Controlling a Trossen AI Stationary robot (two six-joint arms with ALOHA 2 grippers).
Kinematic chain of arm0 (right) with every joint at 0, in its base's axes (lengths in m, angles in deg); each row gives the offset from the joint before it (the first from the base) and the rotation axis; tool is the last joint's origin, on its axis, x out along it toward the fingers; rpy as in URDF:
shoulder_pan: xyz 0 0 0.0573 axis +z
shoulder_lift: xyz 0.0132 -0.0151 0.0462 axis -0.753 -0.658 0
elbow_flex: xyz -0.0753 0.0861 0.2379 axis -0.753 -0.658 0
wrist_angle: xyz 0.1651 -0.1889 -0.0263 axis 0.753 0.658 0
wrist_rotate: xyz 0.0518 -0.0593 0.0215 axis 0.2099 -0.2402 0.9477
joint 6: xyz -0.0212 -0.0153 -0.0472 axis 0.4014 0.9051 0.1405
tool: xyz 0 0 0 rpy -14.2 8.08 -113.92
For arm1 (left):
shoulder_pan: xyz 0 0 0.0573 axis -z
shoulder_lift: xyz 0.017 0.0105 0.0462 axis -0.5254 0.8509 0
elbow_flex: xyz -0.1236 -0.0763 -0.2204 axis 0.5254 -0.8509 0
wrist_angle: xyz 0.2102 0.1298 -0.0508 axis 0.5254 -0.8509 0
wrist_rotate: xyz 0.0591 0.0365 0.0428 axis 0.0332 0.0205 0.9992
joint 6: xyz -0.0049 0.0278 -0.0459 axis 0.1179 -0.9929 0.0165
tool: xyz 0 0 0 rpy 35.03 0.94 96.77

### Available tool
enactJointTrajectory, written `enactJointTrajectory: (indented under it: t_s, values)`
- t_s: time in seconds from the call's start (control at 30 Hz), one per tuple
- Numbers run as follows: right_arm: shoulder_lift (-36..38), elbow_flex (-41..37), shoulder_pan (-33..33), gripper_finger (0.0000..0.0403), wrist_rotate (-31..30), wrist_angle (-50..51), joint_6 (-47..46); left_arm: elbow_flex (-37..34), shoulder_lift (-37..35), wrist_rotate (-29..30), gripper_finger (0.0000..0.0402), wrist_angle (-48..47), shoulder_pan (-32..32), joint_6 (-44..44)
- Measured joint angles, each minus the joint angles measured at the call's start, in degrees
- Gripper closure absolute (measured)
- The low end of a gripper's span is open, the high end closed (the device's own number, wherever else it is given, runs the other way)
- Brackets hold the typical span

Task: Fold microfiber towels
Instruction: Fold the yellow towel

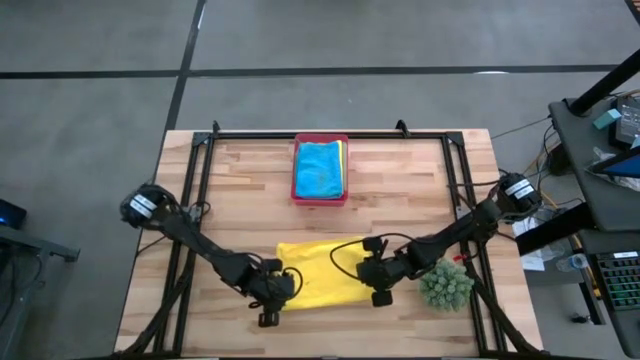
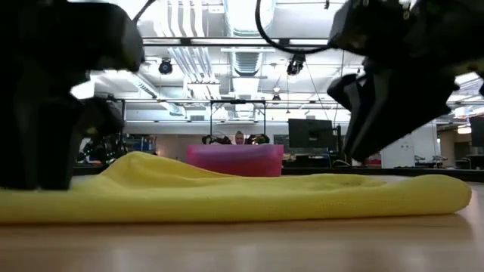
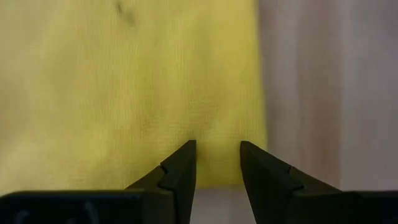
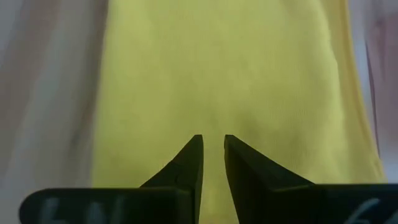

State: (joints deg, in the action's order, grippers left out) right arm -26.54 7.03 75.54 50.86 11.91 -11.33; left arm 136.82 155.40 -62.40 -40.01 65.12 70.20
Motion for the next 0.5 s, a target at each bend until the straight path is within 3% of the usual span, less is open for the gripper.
enactJointTrajectory:
  t_s: [0.23, 0.37, 0.5]
  values:
    - [0.0, -3.2, -0.1, 0.0346, -2.9, -1.2, -1.2, 0.0, 1.2, -3.1, 0.0293, 0.0, -0.1, 1.5]
    - [0.0, -3.9, -0.1, 0.0346, -6.8, -1.1, -1.1, -0.1, -0.3, -3.7, 0.0293, -0.6, 0.0, 1.5]
    - [0.3, -3.5, -0.1, 0.0346, -7.1, -0.1, -1.1, 0.7, -2.8, -3.7, 0.0293, -1.5, 0.0, 1.5]
